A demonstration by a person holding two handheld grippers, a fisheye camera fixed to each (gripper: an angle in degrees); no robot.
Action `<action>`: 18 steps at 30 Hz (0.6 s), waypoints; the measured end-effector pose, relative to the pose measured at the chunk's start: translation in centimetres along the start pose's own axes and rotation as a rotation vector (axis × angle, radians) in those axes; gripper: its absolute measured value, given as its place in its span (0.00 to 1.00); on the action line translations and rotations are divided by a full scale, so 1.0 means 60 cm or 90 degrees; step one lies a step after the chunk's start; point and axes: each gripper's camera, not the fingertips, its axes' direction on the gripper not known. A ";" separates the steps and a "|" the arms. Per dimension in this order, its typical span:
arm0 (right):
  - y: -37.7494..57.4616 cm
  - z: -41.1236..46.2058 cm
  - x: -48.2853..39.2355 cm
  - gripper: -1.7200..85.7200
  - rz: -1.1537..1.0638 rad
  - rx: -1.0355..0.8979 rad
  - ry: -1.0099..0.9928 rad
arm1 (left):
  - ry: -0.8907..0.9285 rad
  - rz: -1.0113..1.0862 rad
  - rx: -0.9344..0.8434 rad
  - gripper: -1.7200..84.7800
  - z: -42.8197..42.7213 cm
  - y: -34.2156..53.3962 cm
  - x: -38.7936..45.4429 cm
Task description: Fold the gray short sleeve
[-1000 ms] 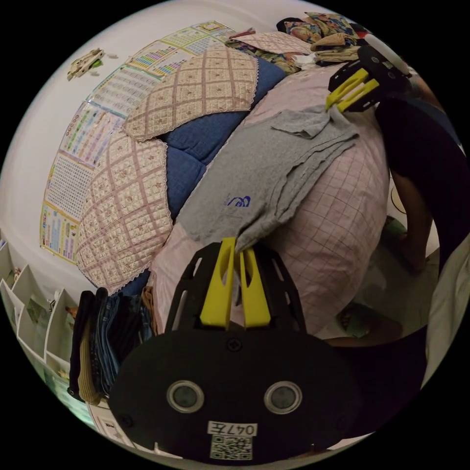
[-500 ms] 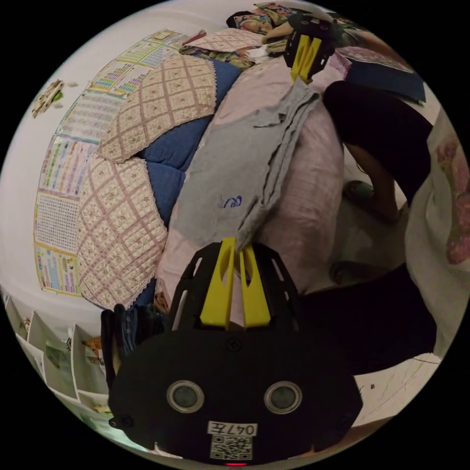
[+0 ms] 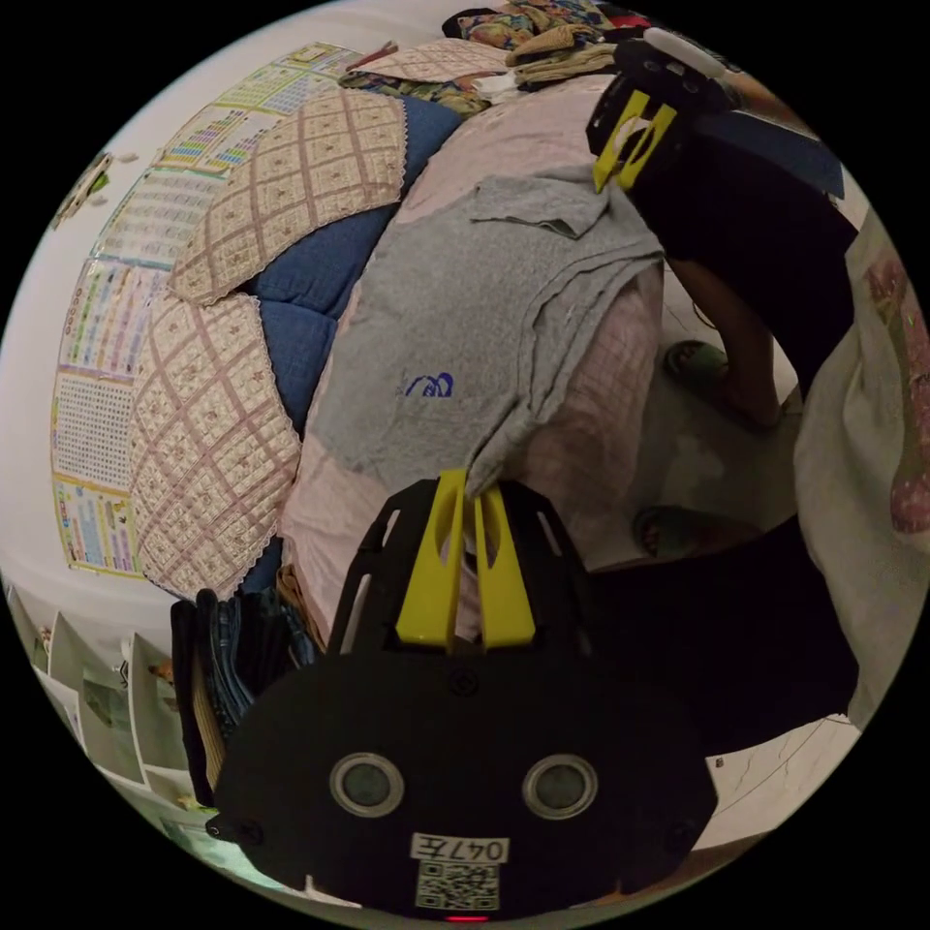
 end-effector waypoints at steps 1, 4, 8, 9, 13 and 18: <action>0.003 0.003 0.006 0.02 0.007 0.001 0.004 | 0.000 0.001 -0.001 0.01 0.006 -0.002 0.009; 0.016 0.007 0.040 0.02 0.037 0.004 -0.008 | -0.004 0.014 -0.005 0.01 0.035 -0.015 0.055; 0.050 -0.015 0.123 0.02 0.102 0.033 -0.049 | -0.017 0.027 -0.007 0.01 0.056 -0.032 0.104; 0.054 -0.020 0.134 0.02 0.107 0.038 -0.058 | -0.017 0.029 -0.006 0.01 0.055 -0.036 0.114; 0.076 -0.032 0.174 0.02 0.107 0.048 -0.132 | 0.033 0.044 -0.005 0.01 0.051 -0.043 0.155; 0.093 0.025 0.236 0.02 0.124 0.048 -0.171 | 0.073 0.099 0.016 0.01 0.130 -0.056 0.182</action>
